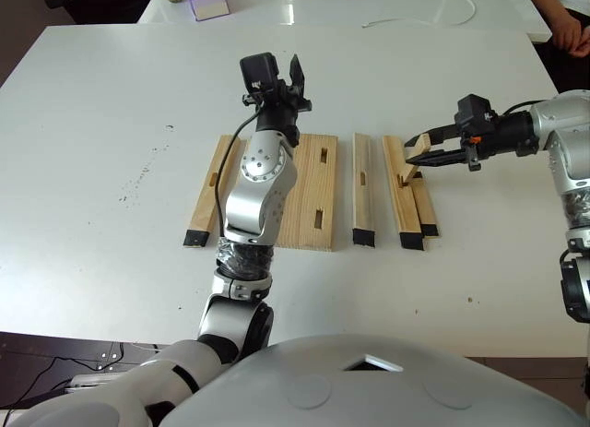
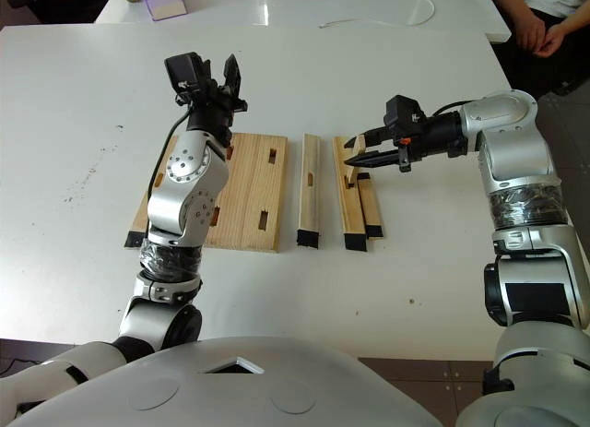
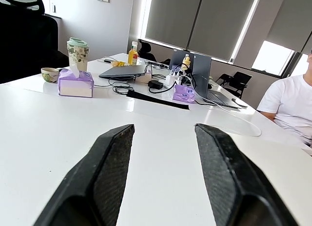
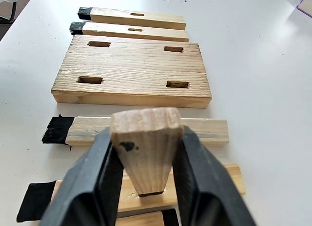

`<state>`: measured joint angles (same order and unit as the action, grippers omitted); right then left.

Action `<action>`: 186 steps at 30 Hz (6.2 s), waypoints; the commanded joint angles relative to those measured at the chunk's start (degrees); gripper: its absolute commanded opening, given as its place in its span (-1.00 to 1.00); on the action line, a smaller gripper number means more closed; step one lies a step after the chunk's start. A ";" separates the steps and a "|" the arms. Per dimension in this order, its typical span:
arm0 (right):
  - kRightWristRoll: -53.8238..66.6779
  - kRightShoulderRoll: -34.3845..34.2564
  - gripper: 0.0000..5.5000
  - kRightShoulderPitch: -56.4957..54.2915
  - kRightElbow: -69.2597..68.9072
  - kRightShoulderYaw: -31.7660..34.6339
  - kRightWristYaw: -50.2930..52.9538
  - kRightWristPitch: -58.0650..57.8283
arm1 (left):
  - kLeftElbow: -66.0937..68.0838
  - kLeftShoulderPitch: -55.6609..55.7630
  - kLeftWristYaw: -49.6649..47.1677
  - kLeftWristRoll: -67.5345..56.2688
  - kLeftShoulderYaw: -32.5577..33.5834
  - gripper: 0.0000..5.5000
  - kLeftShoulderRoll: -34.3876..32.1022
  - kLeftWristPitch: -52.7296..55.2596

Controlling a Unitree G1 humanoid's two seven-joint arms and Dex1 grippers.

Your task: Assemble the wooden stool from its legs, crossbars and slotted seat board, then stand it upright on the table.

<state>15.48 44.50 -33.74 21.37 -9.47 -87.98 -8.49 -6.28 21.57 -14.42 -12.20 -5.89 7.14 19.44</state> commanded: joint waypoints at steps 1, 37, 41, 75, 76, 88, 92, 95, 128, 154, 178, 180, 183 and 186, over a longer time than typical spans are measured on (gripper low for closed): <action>-0.43 -0.32 -0.52 1.84 1.26 0.75 0.83 0.13 | 1.05 -1.52 0.72 -0.72 0.19 -0.16 3.46 1.16; -2.24 -6.14 -0.52 9.61 11.98 0.86 10.13 6.02 | 2.33 -0.44 4.55 -0.73 1.61 -0.16 3.18 1.88; 3.27 -6.45 -0.30 8.97 7.16 5.18 10.67 3.55 | 2.55 -0.60 4.31 -0.63 2.09 -0.16 3.19 1.39; 13.18 -12.45 0.08 11.73 -24.64 16.27 35.19 -18.18 | 2.82 -1.27 3.97 -0.03 3.46 -0.16 2.55 -1.25; 13.01 -13.80 0.08 12.72 -25.35 15.92 37.12 -18.26 | 2.76 -1.25 4.11 -0.03 3.44 -0.16 2.41 -1.09; 25.49 -15.62 0.08 10.21 -34.20 23.67 45.09 -25.72 | 1.80 -1.25 5.05 0.25 3.98 -0.16 1.80 0.40; 16.66 -15.74 0.08 19.00 -31.38 15.16 44.81 -21.53 | 2.18 -0.74 5.35 0.22 3.77 -0.16 1.94 0.62; 11.63 -18.50 0.08 23.86 -27.61 9.94 45.28 -17.09 | 2.62 -0.35 5.81 0.26 3.46 -0.16 1.92 0.74; 19.21 -13.09 0.08 40.01 -59.39 14.80 78.09 -61.94 | -20.74 -9.79 -16.04 -3.74 6.98 -0.16 6.44 4.01; 9.28 -22.93 0.41 42.64 -57.13 6.55 82.87 -59.55 | -17.06 -10.53 -15.11 -6.65 3.89 -0.16 4.49 4.26; 7.84 -19.15 -0.24 22.94 -51.49 11.35 72.10 -52.96 | -29.87 -14.47 -15.19 -14.66 11.66 -0.16 -2.14 0.78; 12.64 -22.49 -0.24 14.88 -46.99 16.72 71.84 -55.96 | -30.80 -13.93 -10.62 -18.65 12.04 -0.16 -4.47 1.89; 20.99 -26.39 -0.24 4.92 -37.79 24.32 69.11 -57.12 | -28.84 -11.17 -2.78 -28.43 11.71 -0.16 -5.63 5.36; 31.95 -27.94 -0.24 1.35 -32.92 30.80 62.78 -58.58 | -25.13 -7.69 7.50 -39.31 11.91 -0.16 -8.17 10.17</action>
<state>40.76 17.37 -30.69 -13.94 17.27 -21.06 -65.64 -33.90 11.15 -13.43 -44.89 6.35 1.25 26.00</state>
